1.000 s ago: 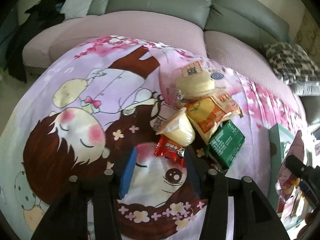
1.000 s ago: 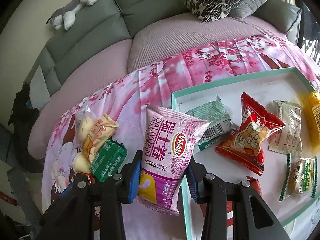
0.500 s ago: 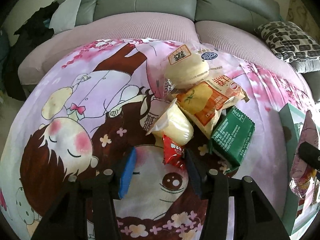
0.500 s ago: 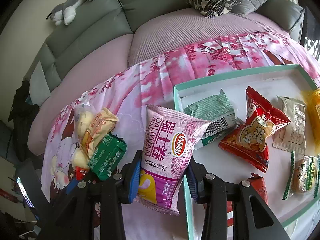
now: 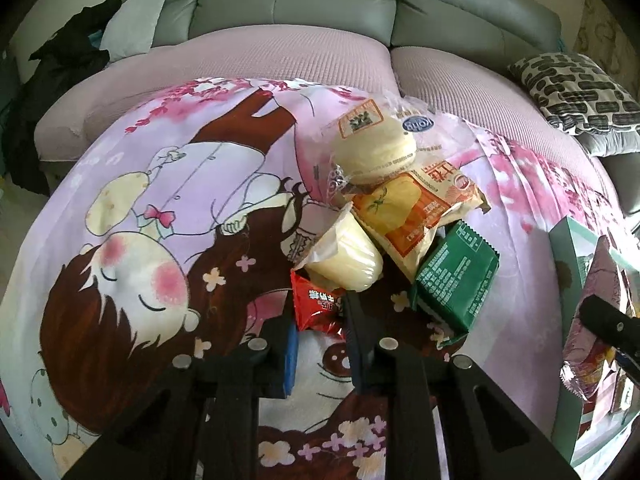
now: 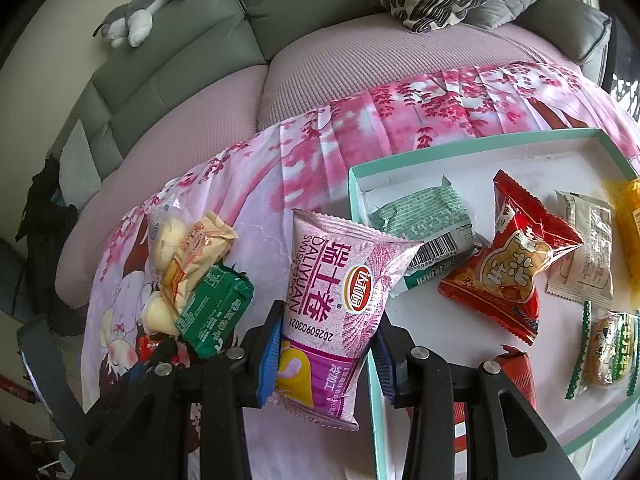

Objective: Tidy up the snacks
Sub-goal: 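Grasp the small red packet with the left gripper while right holds the pink bag, then carry the red packet and pink bag over the tray and open both grippers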

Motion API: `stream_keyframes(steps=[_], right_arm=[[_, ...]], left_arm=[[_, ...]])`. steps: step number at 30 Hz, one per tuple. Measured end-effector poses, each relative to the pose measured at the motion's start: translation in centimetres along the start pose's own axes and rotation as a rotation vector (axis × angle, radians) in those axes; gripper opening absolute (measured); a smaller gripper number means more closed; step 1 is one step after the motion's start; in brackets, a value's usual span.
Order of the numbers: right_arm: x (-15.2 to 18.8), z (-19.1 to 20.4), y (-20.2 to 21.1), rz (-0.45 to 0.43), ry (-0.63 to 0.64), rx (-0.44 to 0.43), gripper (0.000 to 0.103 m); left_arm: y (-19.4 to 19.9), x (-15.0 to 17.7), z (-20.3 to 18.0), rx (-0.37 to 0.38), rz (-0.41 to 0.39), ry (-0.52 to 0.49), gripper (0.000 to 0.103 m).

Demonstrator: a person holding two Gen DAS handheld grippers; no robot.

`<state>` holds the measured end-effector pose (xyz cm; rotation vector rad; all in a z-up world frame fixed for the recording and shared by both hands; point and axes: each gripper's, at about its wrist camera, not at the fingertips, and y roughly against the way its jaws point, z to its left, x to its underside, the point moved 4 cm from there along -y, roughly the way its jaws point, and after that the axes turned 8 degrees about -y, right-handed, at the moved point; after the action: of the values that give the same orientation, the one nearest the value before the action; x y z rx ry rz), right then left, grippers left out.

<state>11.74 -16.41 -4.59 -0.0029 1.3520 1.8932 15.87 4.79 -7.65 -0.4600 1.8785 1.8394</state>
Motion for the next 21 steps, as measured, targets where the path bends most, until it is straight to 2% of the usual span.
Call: stream_keyframes(steps=[7, 14, 17, 21], right_arm=[[-0.3, 0.3, 1.5, -0.025, 0.013, -0.019, 0.042], [-1.4, -0.7, 3.7, -0.077, 0.003, -0.015, 0.042], [-2.1, -1.9, 4.7, -0.104, -0.019, -0.001, 0.042], [-3.3, -4.4, 6.4, -0.153, -0.061, 0.041, 0.042]], left_arm=[[2.0, -0.5, 0.0, -0.013, -0.019, 0.014, 0.022], [6.5, -2.0, -1.5, -0.008, -0.139, -0.015, 0.022], [8.7, -2.9, -3.0, 0.015, -0.205, -0.045, 0.022], [10.1, -3.6, -5.3, 0.063, -0.254, -0.087, 0.022]])
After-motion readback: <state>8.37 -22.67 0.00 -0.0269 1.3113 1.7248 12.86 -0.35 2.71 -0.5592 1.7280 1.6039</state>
